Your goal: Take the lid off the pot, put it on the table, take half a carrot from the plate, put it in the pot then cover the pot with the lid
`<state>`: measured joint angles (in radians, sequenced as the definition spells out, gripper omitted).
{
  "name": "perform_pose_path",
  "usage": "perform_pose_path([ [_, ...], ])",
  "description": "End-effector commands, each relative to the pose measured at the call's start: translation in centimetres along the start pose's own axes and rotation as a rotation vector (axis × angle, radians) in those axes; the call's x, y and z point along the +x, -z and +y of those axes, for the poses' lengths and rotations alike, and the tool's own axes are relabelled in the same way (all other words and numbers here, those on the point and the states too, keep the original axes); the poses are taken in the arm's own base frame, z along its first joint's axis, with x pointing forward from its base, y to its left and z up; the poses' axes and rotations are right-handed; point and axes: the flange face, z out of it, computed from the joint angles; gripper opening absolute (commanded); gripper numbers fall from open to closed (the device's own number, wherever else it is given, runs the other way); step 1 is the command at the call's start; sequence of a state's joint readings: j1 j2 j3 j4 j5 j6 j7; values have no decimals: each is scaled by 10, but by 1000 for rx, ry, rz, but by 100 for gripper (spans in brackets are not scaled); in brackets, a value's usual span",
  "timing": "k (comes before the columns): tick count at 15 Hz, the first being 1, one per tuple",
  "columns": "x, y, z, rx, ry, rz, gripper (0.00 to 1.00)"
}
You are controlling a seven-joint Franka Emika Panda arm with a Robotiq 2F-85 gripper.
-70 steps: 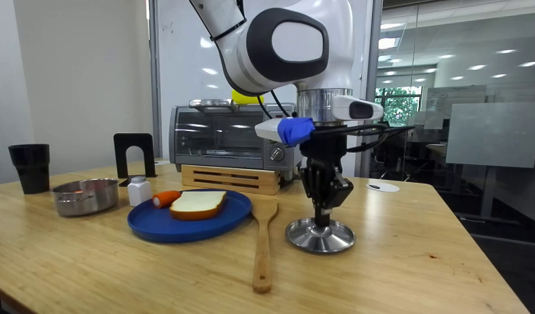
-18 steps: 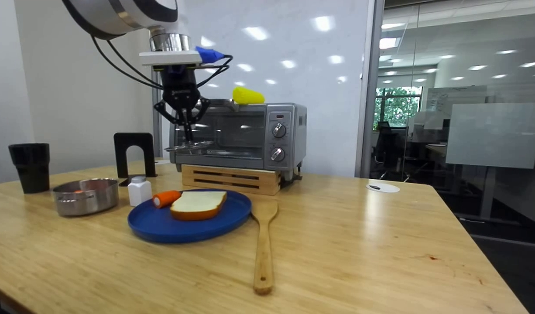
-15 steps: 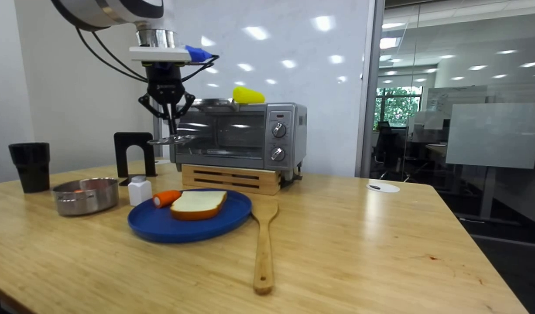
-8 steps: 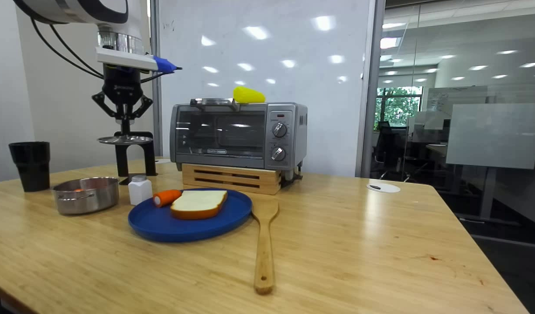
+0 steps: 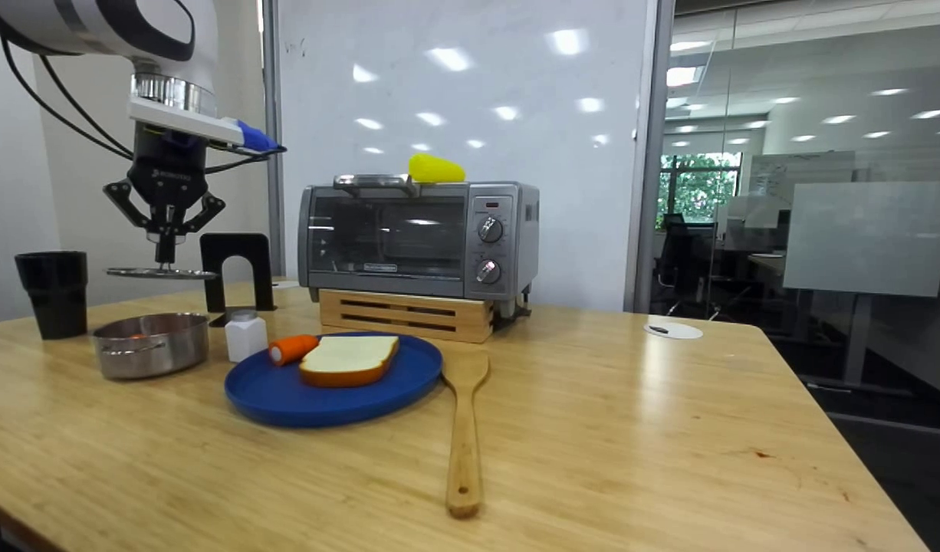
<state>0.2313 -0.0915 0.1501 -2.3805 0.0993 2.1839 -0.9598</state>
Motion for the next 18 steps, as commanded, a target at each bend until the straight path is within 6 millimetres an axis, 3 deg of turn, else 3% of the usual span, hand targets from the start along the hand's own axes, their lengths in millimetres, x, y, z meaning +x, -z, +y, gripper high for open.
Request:
perform_pose_path([
  [1, -10, -4, -13, 12, 37, -45, 1],
  [18, -10, -16, -11, 12, 45, -85, 3],
])
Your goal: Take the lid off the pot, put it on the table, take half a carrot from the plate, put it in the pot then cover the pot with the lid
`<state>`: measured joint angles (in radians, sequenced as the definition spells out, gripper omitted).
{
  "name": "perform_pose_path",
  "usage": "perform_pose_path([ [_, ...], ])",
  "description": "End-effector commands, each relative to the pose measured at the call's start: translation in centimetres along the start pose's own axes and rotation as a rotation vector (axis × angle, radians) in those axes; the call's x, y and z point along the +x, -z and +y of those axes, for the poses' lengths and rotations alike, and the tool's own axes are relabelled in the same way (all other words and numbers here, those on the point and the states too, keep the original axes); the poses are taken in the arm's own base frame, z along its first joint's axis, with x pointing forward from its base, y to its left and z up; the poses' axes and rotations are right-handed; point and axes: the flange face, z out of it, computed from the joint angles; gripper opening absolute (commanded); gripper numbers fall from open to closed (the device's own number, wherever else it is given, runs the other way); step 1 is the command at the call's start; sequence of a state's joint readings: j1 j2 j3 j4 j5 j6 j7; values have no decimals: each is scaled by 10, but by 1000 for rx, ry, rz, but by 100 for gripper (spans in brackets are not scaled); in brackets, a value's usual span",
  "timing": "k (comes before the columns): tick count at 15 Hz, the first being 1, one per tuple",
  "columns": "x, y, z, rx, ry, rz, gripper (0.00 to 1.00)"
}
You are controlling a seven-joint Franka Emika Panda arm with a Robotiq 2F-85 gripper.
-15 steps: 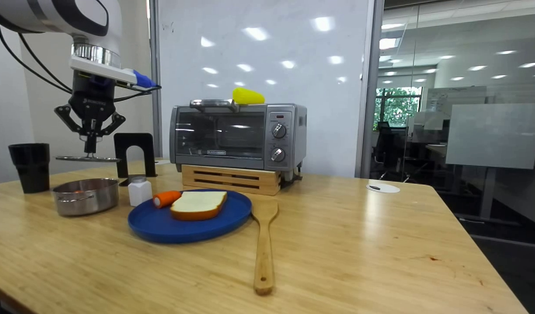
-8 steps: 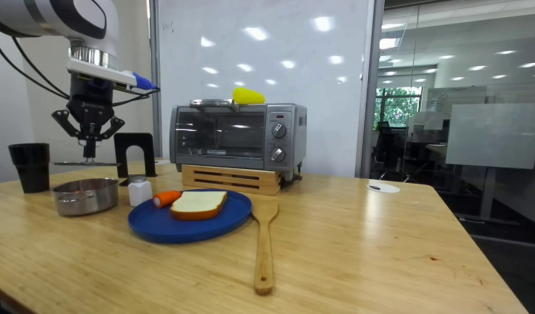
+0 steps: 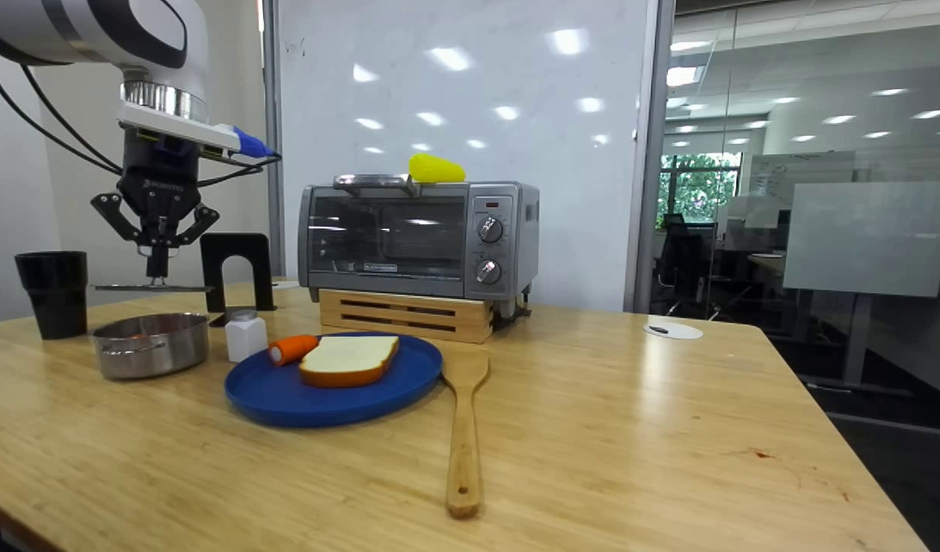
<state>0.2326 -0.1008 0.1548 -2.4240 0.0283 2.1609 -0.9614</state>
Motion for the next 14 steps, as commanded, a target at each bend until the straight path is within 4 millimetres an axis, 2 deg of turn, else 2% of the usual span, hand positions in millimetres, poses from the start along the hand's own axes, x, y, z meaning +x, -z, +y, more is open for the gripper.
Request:
perform_pose_path([
  [1, 0, 1, 0, 1, 0, 0, 3],
  [7, 0, 1, 0, 1, 0, -1, 1],
  [14, 13, -9, -21, -15, 20, 9, 1],
])
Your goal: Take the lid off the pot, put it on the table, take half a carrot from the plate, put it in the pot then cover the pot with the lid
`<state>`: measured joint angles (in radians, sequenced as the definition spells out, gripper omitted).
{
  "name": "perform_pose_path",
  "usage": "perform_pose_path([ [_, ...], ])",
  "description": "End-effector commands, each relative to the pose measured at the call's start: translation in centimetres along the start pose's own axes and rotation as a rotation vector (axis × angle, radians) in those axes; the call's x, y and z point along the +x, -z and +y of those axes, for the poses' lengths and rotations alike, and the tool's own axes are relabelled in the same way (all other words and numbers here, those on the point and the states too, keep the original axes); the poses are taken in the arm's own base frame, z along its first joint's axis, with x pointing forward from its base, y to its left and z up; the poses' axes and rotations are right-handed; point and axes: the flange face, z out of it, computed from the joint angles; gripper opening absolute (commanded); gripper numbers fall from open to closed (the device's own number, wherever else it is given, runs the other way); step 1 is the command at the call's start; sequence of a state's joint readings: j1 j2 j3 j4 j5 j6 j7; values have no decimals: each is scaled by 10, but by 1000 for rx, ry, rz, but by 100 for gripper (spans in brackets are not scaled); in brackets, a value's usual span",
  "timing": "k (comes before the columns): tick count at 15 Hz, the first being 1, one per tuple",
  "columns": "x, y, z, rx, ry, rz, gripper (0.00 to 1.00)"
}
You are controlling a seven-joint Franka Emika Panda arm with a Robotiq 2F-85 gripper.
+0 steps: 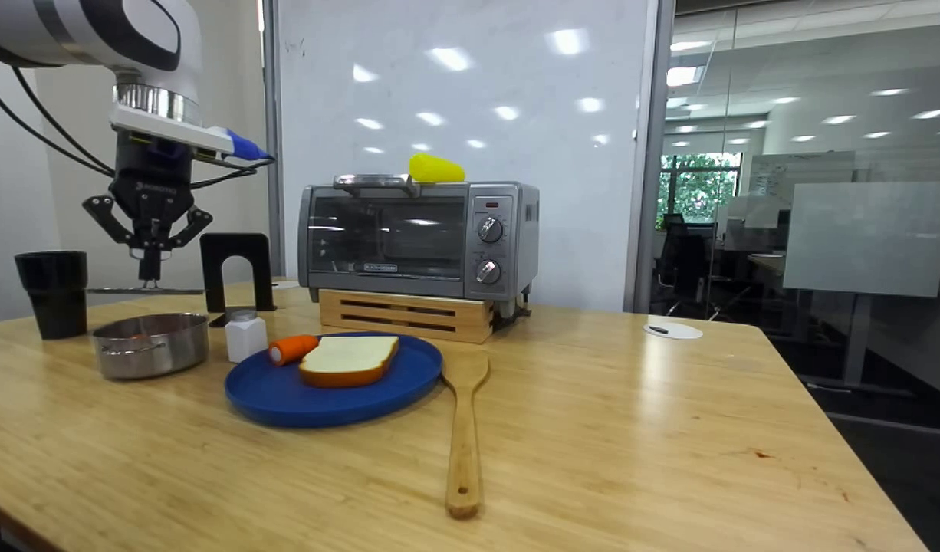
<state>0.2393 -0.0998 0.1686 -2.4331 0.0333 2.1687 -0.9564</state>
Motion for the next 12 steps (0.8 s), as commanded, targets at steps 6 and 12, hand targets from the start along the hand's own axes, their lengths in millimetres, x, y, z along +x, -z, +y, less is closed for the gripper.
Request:
perform_pose_path([
  [6, 15, -7, -33, -75, 23, 15, 1],
  [12, 6, 1, -41, -116, 34, 64, 1],
])
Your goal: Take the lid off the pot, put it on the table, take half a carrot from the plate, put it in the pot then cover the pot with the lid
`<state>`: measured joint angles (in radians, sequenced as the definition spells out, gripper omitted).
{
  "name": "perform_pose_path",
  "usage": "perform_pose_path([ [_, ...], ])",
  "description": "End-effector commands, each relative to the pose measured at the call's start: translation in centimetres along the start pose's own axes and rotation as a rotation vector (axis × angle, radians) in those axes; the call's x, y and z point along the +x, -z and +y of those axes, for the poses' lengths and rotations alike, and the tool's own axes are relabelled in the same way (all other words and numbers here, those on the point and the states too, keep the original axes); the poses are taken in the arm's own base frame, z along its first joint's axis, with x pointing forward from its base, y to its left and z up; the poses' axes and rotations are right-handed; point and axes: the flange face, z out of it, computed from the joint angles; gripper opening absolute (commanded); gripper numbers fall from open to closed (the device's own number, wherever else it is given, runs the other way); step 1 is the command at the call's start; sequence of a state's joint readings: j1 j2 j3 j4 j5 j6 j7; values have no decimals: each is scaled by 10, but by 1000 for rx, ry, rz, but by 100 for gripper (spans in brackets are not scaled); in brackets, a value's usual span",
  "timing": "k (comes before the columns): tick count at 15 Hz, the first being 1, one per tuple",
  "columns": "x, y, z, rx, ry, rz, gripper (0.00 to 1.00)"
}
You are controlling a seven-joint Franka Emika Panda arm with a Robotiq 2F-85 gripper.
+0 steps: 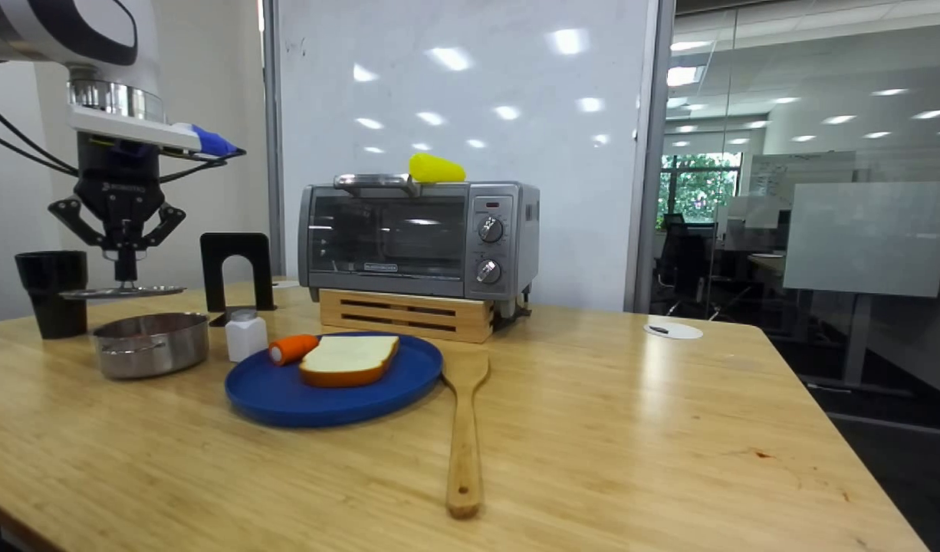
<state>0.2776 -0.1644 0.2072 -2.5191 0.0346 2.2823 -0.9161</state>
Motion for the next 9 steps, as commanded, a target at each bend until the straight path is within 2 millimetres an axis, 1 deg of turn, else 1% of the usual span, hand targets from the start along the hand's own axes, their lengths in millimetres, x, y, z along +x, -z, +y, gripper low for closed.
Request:
perform_pose_path([
  [1, -13, 4, -10, -34, -1, 35, 1],
  [6, -28, 1, -11, -54, -22, 54, 1],
  [9, -37, -6, -2, -65, -38, 65, 1],
])
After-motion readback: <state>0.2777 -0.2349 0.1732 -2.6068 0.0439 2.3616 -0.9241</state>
